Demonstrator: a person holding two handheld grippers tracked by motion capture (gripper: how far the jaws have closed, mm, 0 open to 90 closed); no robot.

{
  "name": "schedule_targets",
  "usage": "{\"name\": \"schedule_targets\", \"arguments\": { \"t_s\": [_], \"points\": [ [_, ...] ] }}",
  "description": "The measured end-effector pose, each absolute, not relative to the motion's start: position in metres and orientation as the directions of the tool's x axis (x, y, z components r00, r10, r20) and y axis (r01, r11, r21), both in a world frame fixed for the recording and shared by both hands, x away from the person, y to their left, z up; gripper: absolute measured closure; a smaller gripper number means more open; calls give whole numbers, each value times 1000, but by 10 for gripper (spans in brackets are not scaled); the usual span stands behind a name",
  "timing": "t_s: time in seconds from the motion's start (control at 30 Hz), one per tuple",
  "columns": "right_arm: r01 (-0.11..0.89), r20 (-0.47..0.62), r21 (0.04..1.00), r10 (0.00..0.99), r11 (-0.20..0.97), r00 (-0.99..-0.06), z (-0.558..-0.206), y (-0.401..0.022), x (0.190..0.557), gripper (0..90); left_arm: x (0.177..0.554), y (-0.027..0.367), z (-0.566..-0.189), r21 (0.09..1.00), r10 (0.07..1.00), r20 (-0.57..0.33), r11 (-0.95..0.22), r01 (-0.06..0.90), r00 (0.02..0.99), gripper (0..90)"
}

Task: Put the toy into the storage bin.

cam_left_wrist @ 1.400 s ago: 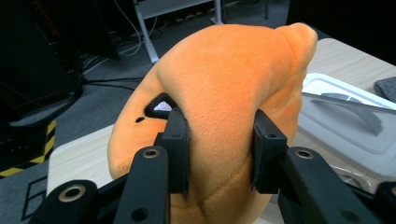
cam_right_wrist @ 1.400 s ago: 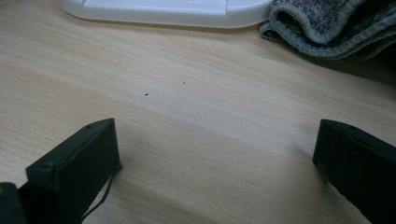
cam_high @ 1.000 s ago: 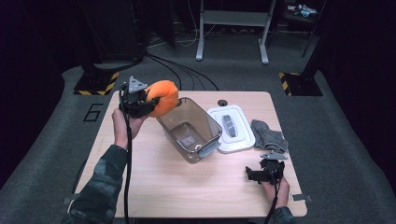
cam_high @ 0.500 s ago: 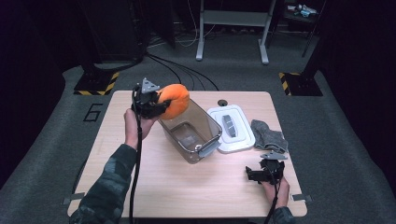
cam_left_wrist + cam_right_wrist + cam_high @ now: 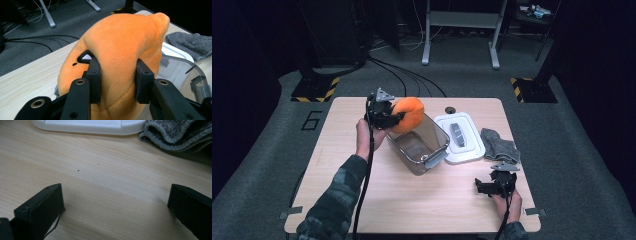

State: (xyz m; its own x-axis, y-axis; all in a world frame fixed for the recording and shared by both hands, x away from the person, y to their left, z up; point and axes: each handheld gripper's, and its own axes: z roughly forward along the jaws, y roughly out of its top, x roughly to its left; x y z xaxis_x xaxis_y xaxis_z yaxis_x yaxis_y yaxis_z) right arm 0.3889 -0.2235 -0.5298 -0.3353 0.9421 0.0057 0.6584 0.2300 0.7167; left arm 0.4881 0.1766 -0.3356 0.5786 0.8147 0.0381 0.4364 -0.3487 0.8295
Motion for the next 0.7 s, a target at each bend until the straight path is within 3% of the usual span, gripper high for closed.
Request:
{"name": "schedule_targets", "arguments": {
  "t_s": [0.7],
  "points": [
    [658,5,717,942,231,-336,-530,-224,389,0,500,176,-364,782,806,-2,-368,503,592,630]
  ]
}}
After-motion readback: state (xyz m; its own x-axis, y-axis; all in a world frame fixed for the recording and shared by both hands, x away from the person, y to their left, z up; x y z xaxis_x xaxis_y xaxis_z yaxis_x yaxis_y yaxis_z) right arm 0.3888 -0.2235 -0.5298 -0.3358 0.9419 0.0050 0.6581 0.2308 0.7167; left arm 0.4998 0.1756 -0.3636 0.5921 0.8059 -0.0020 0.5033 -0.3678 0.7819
